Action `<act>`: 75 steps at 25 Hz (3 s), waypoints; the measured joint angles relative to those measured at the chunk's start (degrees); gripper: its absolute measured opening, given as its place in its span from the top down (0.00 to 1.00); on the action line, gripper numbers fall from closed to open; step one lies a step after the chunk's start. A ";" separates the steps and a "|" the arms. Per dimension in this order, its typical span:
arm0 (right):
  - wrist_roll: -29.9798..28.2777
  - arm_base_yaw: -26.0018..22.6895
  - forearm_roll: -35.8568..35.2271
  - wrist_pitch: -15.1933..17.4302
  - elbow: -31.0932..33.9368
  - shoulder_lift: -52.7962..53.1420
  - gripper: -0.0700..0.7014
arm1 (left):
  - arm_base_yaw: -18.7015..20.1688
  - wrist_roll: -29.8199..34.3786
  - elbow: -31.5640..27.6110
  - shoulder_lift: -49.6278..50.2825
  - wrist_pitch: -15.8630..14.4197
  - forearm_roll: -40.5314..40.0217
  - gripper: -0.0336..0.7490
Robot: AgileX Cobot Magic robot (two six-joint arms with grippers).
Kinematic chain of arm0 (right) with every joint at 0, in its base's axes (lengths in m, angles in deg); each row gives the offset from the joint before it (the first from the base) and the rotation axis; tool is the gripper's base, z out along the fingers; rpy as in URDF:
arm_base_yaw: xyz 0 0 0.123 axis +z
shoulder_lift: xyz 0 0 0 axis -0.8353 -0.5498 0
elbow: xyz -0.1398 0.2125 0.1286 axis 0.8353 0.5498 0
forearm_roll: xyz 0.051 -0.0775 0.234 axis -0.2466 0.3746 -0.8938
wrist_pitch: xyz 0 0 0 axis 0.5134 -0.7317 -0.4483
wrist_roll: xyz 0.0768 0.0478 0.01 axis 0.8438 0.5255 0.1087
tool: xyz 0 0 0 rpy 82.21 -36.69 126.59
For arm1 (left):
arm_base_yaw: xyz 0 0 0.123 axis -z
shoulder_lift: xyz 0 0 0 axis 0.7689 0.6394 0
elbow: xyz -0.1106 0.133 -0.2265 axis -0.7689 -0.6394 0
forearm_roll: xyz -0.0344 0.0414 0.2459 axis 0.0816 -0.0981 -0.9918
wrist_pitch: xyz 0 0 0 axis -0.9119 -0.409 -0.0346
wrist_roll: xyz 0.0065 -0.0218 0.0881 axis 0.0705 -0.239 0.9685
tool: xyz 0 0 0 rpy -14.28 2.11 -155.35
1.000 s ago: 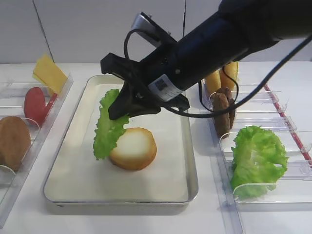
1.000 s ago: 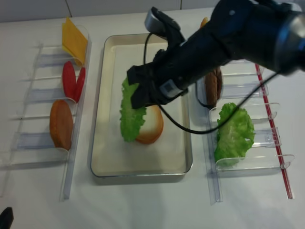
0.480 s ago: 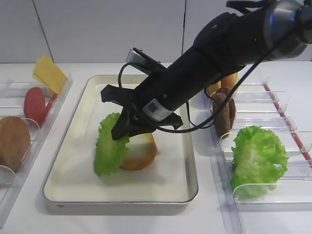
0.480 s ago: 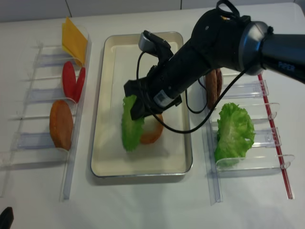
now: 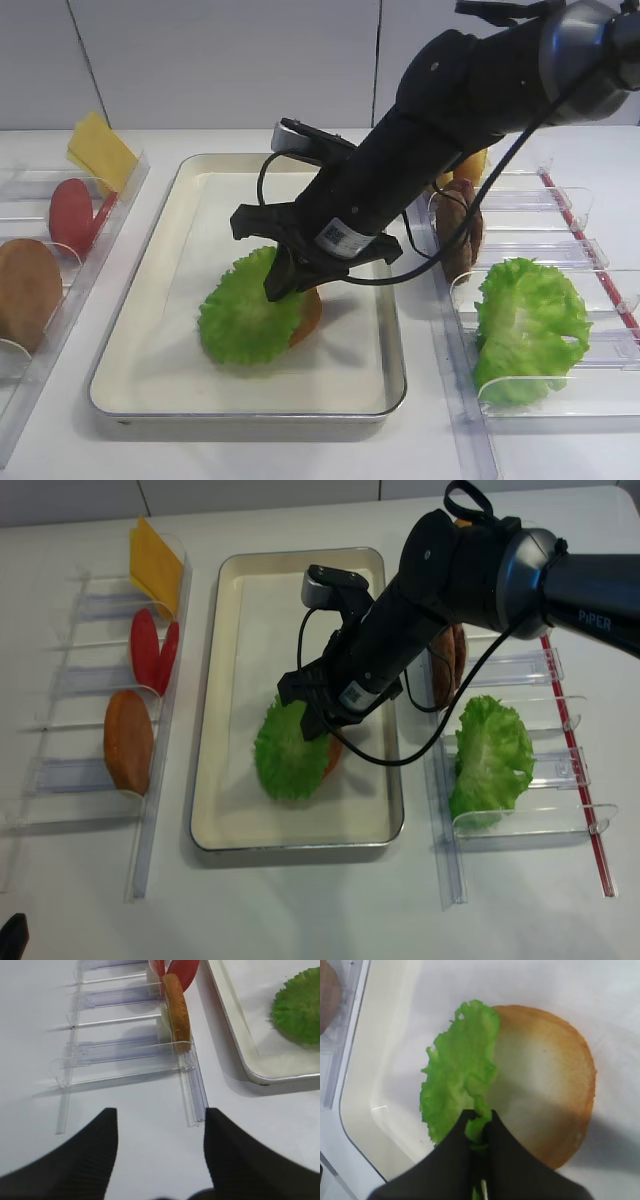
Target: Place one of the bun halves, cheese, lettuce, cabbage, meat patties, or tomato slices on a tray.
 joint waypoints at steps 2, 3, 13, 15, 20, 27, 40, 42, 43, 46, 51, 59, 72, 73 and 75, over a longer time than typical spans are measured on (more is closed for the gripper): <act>0.57 0.00 0.01 -0.47 0.00 0.00 0.84 | 0.00 0.00 0.00 0.00 0.00 0.00 0.50; 0.65 0.00 0.01 -0.72 0.00 0.00 0.84 | 0.00 0.00 0.00 0.00 0.00 0.00 0.50; 2.77 -0.11 2.98 -3.00 -0.24 0.00 0.84 | 0.00 0.00 0.00 0.00 0.00 -0.04 0.50; 3.67 -0.50 4.36 -2.92 -0.22 0.00 0.84 | 0.00 0.00 0.00 0.00 0.00 -0.04 0.50; 4.72 -0.48 5.85 -2.92 -0.50 0.00 0.84 | 0.00 0.00 0.00 0.00 0.00 -0.04 0.50; 5.04 -0.48 6.06 -1.82 -0.48 0.00 0.84 | 0.00 0.00 0.00 0.00 0.00 -0.04 0.50; 5.09 -0.48 6.21 -2.03 -0.52 0.00 0.53 | 0.00 0.00 0.00 0.00 0.00 -0.04 0.50; 5.09 -0.48 6.45 -2.05 -0.52 0.00 0.45 | 0.00 0.00 0.00 0.00 0.00 -0.04 0.50; 5.09 -0.48 6.73 -2.14 -0.52 0.00 0.41 | 0.00 0.00 0.00 0.00 0.00 -0.04 0.50; 5.39 -0.48 8.68 -2.14 -1.18 0.00 0.32 | 0.00 0.00 0.00 0.00 0.00 -0.04 0.50; 9.00 -0.48 14.90 0.12 -5.23 0.00 0.28 | 0.00 0.00 0.00 0.00 0.00 -0.04 0.50; 17.09 -0.48 26.79 10.28 -12.13 0.00 0.28 | 0.00 0.00 0.00 0.00 0.00 -0.04 0.50; 23.03 -0.48 31.12 25.14 -24.58 0.48 0.28 | 0.00 0.00 0.00 0.00 0.00 -0.04 0.50; 23.63 -0.48 31.12 25.13 -24.58 0.88 0.28 | 0.00 0.00 0.00 0.00 0.00 -0.04 0.50; 24.14 -0.48 31.25 25.41 -24.58 2.10 0.28 | 0.00 0.00 0.00 0.00 0.00 -0.04 0.50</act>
